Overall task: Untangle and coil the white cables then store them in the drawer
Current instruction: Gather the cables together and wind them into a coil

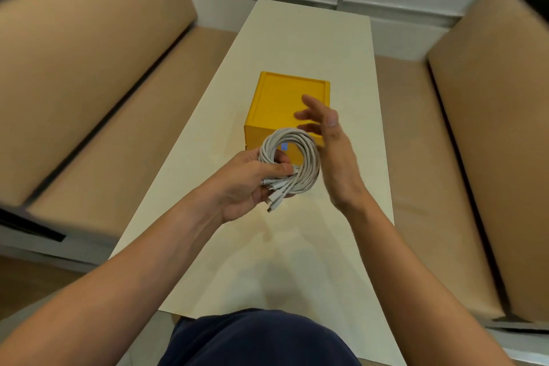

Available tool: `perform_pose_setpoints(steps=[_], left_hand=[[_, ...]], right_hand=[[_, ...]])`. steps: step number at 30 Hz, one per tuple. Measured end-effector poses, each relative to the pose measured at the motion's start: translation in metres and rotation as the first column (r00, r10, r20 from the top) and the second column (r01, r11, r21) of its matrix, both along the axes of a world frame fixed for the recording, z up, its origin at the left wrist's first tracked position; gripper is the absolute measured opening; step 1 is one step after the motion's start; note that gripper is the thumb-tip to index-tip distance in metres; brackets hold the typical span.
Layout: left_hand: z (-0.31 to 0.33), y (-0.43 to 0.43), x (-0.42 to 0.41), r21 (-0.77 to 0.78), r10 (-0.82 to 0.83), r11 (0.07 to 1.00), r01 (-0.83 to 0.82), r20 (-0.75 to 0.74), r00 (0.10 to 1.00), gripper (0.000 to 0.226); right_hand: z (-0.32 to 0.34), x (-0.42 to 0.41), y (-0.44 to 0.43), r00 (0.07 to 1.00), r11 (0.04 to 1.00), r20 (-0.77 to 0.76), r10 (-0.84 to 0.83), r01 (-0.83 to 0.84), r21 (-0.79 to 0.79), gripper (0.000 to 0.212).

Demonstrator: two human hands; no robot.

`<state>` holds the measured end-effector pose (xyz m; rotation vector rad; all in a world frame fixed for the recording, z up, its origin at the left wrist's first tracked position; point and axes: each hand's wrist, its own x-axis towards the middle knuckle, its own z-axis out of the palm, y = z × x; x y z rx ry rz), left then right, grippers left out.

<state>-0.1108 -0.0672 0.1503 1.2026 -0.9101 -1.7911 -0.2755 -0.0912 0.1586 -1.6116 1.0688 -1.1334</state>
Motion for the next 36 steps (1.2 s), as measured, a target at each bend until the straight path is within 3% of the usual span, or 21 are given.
perform_pose_setpoints(steps=[3, 6, 8, 14, 18, 23, 27, 33, 36], left_hand=[[0.004, 0.000, 0.007, -0.011, 0.018, 1.000, -0.017, 0.005, 1.000, 0.012], [0.011, 0.000, 0.012, -0.034, 0.018, 0.999, -0.019, -0.017, 1.000, 0.010], [0.016, 0.000, 0.010, -0.033, -0.018, 0.999, 0.016, -0.042, 0.999, 0.008], [0.018, 0.003, 0.010, -0.020, -0.074, 0.997, 0.074, 0.027, 0.997, 0.007], [0.020, 0.004, 0.018, -0.001, -0.148, 0.989, 0.149, 0.125, 0.981, 0.009], [0.024, 0.003, 0.018, -0.037, -0.186, 0.980, 0.194, 0.159, 0.970, 0.010], [0.026, 0.004, 0.014, 0.028, -0.151, 0.988, 0.150, 0.031, 0.988, 0.013], [0.037, 0.001, 0.013, 0.072, -0.066, 0.994, 0.076, -0.140, 0.988, 0.006], [0.039, 0.004, 0.010, 0.032, -0.117, 0.992, 0.123, -0.149, 0.982, 0.020]], right_hand=[[0.011, -0.029, 0.007, 0.989, 0.960, -0.136, 0.051, -0.086, -0.268, 0.040], [0.012, -0.052, 0.012, 0.829, 0.854, -0.527, 0.186, -0.402, -0.331, 0.057], [0.003, -0.057, 0.007, 0.758, 0.792, -0.634, 0.152, -0.477, -0.380, 0.058], [-0.023, -0.058, -0.005, 0.802, 0.681, -0.597, -0.016, -0.428, -0.594, 0.033], [-0.013, -0.052, -0.007, 0.646, 0.531, -0.746, -0.160, -0.581, -0.617, 0.041], [0.003, -0.055, -0.020, 0.561, 0.556, -0.823, -0.090, -0.657, -0.509, 0.039], [0.005, -0.060, -0.024, 0.539, 0.511, -0.830, -0.143, -0.678, -0.528, 0.037], [-0.001, -0.056, -0.024, 0.586, 0.510, -0.779, -0.221, -0.612, -0.605, 0.060], [-0.002, -0.060, -0.022, 0.658, 0.418, -0.713, -0.241, -0.593, -0.688, 0.050]])
